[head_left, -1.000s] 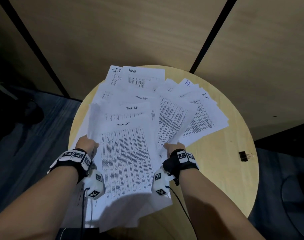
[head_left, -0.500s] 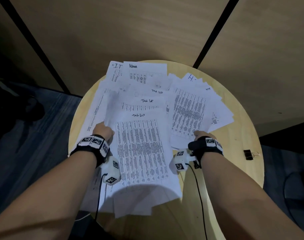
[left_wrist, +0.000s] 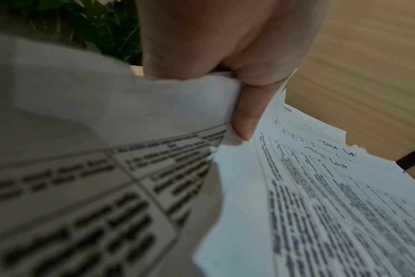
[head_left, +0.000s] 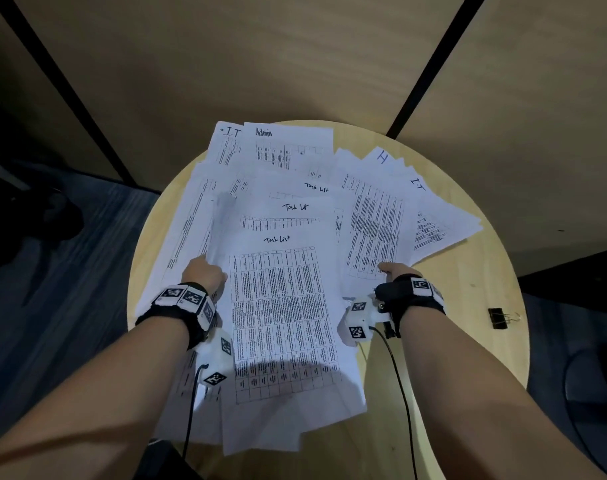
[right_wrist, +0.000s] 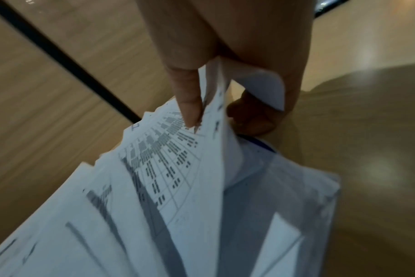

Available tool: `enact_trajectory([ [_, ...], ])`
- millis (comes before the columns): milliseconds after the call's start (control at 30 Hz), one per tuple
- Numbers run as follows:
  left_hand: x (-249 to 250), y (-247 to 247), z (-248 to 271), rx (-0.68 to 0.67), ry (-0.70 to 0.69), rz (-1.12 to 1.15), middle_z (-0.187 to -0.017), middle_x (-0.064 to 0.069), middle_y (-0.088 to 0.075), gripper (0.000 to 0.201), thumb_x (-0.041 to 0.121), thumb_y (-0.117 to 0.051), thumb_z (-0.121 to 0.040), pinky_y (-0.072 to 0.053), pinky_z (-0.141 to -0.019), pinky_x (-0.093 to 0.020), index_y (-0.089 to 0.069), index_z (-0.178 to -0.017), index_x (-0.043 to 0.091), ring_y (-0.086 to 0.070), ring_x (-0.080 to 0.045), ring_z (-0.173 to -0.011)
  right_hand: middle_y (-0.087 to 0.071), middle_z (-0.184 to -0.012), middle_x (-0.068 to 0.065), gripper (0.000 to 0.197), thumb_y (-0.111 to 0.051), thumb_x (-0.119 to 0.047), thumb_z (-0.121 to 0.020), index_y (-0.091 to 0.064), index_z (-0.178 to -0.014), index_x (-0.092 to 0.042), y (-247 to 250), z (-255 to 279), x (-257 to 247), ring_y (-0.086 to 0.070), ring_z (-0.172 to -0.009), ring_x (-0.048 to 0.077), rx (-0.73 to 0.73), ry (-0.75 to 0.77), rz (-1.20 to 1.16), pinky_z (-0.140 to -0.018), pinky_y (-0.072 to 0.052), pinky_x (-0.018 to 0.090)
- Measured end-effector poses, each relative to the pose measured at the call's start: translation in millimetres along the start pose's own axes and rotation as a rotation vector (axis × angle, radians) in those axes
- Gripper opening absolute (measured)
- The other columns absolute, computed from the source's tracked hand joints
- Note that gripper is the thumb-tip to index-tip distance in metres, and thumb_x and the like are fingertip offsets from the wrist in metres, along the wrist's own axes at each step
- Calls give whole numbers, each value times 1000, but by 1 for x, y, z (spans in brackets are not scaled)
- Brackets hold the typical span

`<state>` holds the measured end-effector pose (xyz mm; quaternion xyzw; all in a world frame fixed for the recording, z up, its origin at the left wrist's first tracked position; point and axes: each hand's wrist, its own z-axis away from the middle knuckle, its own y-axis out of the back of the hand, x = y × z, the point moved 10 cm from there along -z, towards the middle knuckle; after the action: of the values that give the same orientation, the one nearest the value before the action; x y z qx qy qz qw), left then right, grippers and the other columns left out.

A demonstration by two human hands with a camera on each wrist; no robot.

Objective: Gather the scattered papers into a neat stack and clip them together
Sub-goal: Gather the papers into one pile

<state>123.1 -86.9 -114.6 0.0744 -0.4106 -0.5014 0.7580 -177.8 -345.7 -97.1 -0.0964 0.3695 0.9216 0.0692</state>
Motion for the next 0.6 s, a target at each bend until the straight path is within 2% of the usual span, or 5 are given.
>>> enact_trajectory([
  [100,1,0,1,-1,-12,-18,-71,-11,-53,7,0,-56,-87,-40,-70,-30,-50,-91,1,-52,-28,-78,-44,-141,13,91,-64,-22,-54,-40,-142,-23,3,6,-16,-47,-127,32,47,43,111,-106,-41,34],
  [233,1,1,4,-2,-9,-1,-62,-9,-48,8,-1,-53,-89,-38,-55,-25,-47,-86,1,-49,-24,-58,-43,-140,18,64,-63,-11,-76,-43,-137,-9,1,2,-19,-50,-123,33,98,-39,-237,-99,-43,32],
  [367,-2,1,0,-20,0,-19,-60,-11,-51,13,2,-56,-87,-42,-65,-30,-49,-76,0,-53,-29,-68,-56,-125,8,76,-70,-12,-72,-34,-138,-1,1,-3,-5,-59,-88,26,114,-141,-621,-71,-54,29],
  [467,-3,0,-1,-22,-6,-2,-61,-11,-52,8,1,-56,-87,-42,-67,-31,-49,-83,0,-54,-29,-70,-47,-140,12,52,-58,-17,-89,-43,-136,-1,-8,0,-8,-53,-116,26,5,-63,-514,-37,-43,10],
  [600,0,1,2,-7,-17,23,-60,-8,-51,6,-1,-53,-88,-40,-59,-27,-48,-86,2,-52,-24,-60,-39,-147,11,52,-45,-10,-93,-37,-143,-19,7,-1,-3,-42,-132,34,136,-85,-225,-97,-43,22],
])
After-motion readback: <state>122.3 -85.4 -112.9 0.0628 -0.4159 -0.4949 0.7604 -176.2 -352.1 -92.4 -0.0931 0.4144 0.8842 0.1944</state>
